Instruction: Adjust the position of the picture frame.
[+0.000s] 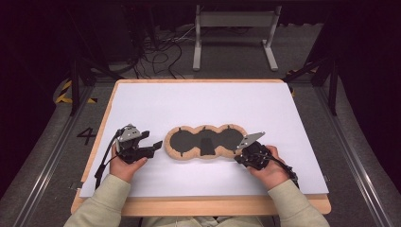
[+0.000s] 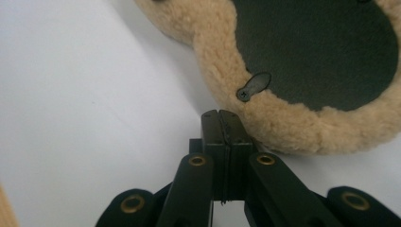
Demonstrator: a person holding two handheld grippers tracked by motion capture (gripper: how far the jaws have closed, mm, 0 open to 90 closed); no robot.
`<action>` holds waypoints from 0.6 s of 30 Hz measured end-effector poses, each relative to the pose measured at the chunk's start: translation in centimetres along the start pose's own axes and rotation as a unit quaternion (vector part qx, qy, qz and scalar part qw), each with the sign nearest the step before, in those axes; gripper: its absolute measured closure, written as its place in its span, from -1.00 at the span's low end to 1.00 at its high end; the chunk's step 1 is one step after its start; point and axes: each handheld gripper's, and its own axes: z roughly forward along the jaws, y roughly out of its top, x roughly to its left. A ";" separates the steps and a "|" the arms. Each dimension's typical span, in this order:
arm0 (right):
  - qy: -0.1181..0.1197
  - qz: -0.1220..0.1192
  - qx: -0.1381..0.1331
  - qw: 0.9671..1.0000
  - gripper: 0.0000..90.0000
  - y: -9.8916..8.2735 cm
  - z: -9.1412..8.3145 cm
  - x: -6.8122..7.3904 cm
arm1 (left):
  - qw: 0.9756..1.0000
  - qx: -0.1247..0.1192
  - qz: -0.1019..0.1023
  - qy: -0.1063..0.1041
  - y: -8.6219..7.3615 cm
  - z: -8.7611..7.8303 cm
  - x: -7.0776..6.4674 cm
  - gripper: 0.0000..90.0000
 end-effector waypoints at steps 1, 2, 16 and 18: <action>0.000 -0.001 -0.004 1.000 1.00 0.1 -0.3 0.0 | 1.000 0.000 0.003 -0.002 0.1 0.0 -0.1 -0.28; 0.001 0.000 -0.009 1.000 1.00 0.1 -0.6 0.0 | 1.000 -0.001 0.004 -0.003 0.3 0.0 -0.2 -0.28; 0.019 0.011 -0.053 0.998 1.00 0.2 -2.7 0.6 | 1.000 -0.008 0.013 -0.020 1.5 0.0 -1.3 -0.28; 0.023 0.010 -0.058 0.998 1.00 0.3 -2.9 0.8 | 1.000 -0.007 0.013 -0.020 1.5 0.1 -1.5 -0.28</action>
